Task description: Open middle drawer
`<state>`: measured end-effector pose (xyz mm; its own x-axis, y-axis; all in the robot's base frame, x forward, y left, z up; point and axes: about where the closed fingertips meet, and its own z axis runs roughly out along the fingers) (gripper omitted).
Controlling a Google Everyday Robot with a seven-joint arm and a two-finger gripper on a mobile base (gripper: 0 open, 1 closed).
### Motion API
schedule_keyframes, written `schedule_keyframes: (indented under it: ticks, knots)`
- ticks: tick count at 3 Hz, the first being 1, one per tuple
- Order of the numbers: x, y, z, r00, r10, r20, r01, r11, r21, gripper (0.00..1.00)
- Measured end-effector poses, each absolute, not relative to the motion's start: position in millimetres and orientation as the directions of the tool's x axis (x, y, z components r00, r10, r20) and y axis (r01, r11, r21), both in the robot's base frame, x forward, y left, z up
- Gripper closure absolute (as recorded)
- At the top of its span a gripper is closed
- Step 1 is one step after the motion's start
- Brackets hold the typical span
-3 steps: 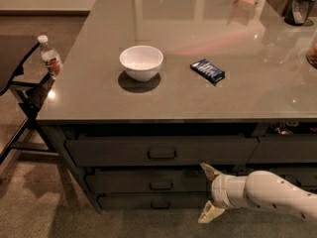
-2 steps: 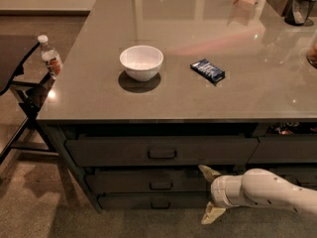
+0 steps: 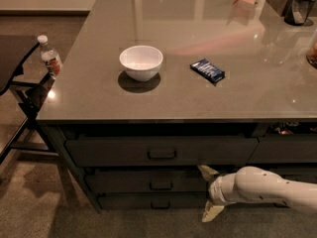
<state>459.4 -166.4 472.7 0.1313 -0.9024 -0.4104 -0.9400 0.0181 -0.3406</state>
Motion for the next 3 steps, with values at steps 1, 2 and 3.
schedule_keyframes:
  ticks: [1,2,3]
  knots:
    - [473,-160,437,0.128,-0.900,-0.417,-0.939,0.026,-0.344,0.00]
    - [485,-157,431,0.123,-0.899,-0.420,-0.938,0.033,-0.346,0.00]
    - [497,-155,414,0.121,-0.904,-0.410,-0.939,0.030,-0.343,0.00]
